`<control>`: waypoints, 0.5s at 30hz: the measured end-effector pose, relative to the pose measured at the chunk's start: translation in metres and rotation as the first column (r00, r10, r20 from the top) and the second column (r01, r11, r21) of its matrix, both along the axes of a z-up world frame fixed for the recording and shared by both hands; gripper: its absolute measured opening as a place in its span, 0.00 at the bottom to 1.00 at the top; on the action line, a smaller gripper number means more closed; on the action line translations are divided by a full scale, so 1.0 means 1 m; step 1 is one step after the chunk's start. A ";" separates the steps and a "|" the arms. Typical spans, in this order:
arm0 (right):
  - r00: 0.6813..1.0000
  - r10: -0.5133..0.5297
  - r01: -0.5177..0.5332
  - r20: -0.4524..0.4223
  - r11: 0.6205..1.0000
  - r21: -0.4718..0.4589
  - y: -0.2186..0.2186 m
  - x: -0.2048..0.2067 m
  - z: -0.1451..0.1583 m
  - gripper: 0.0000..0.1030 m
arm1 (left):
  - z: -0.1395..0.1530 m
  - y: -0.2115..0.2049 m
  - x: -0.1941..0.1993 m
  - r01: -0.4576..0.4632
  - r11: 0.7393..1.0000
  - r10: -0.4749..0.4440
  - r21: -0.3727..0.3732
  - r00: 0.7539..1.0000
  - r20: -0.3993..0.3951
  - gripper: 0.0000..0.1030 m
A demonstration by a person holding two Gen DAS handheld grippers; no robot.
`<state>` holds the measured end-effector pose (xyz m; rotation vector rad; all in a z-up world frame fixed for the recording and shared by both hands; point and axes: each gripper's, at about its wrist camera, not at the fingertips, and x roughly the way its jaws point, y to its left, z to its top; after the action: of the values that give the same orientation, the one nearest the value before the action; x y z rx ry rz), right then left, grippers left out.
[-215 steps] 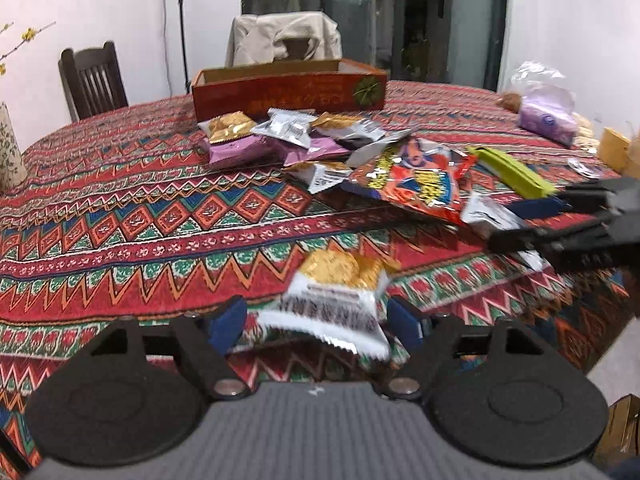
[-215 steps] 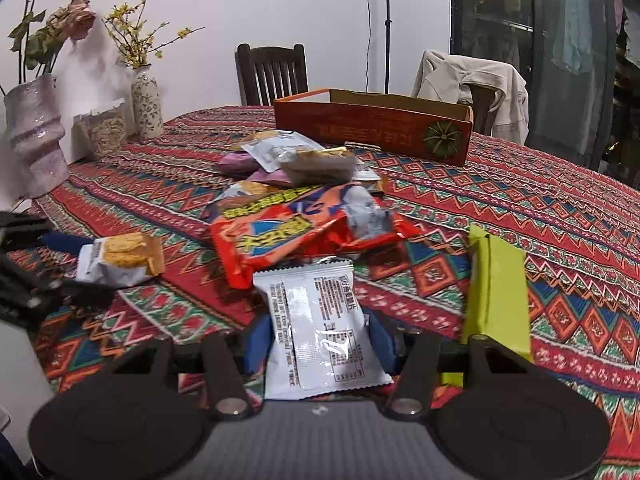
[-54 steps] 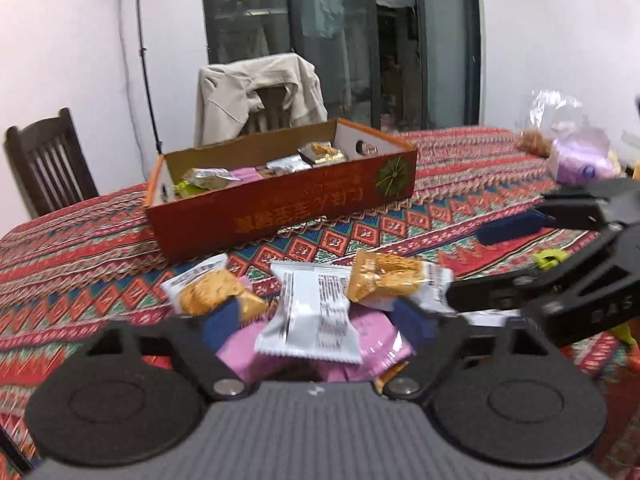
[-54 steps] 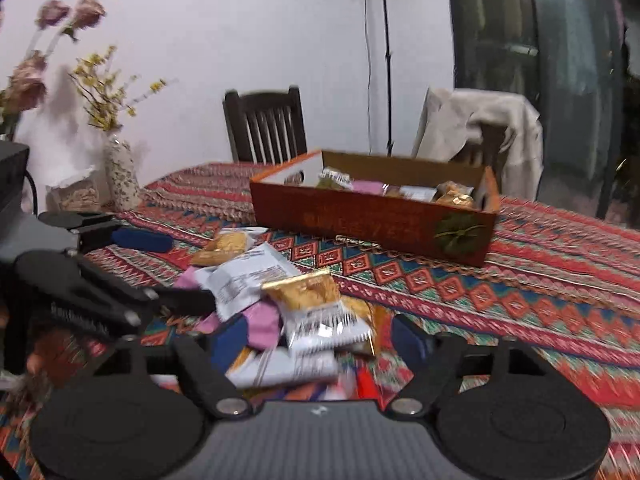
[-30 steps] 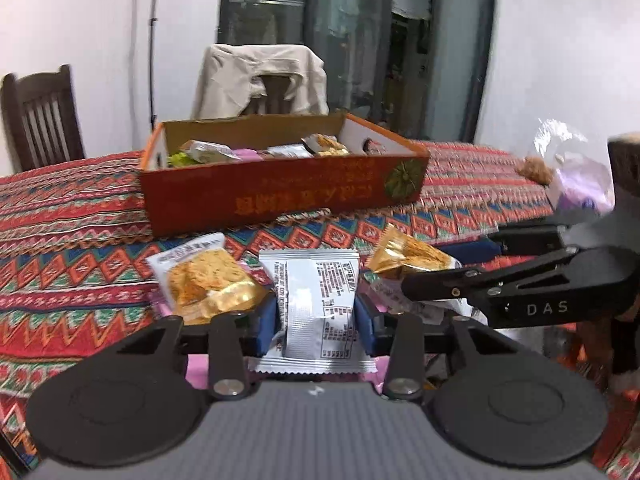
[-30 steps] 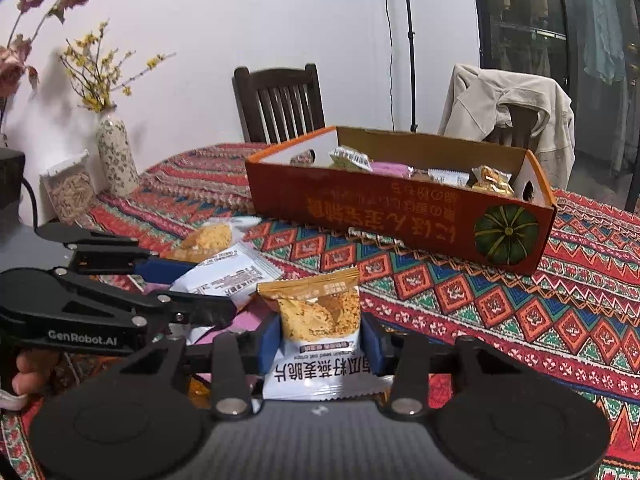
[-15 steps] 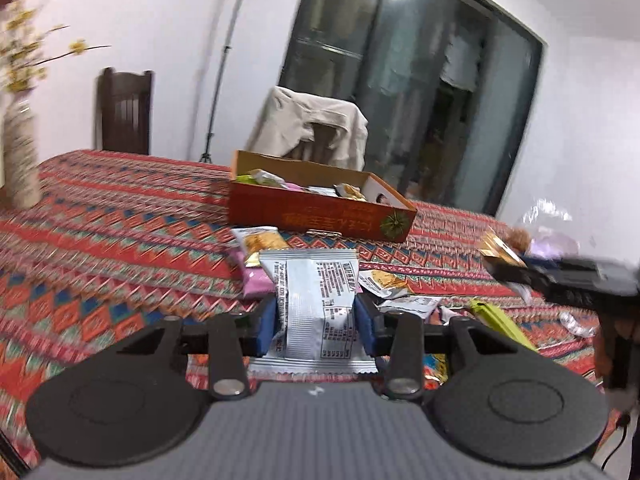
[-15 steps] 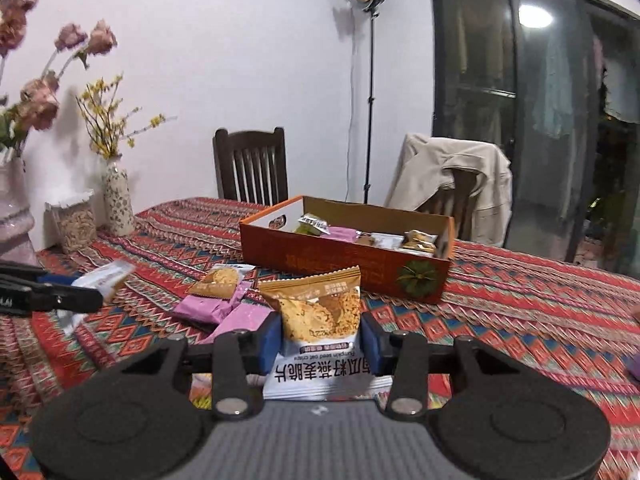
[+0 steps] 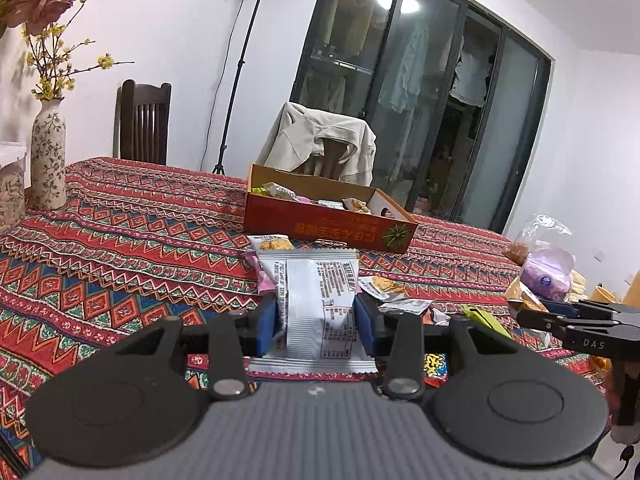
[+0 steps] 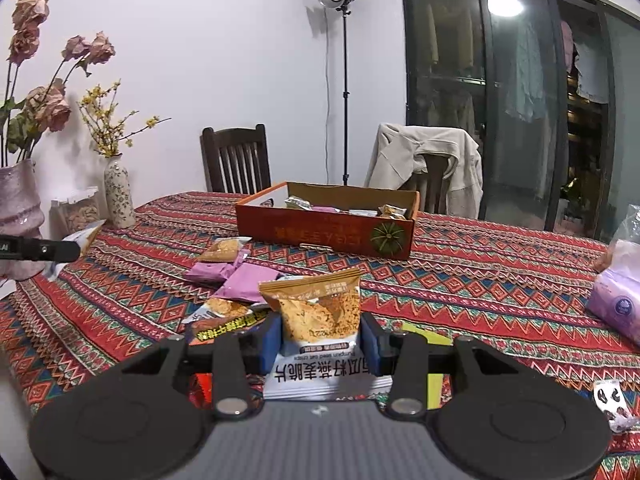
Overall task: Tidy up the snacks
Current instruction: 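Carry both packets into the cardboard box and open both grippers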
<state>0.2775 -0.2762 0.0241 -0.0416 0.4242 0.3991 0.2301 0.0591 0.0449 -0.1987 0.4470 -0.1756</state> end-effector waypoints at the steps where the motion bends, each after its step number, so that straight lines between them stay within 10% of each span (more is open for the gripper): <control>1: 1.000 0.003 -0.003 0.000 1.000 -0.001 0.002 0.002 0.000 0.40 | -0.001 0.001 0.002 -0.001 1.000 0.001 -0.002 1.000 -0.002 0.40; 15: 0.991 0.127 -0.131 0.039 0.985 0.114 0.025 0.099 0.043 0.40 | 0.056 0.012 0.150 0.101 0.992 -0.107 0.072 0.991 0.077 0.40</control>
<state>0.3766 -0.2516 0.0667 0.0381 0.3677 0.5494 0.3804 0.0712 0.1010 -0.1012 0.3820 -0.2693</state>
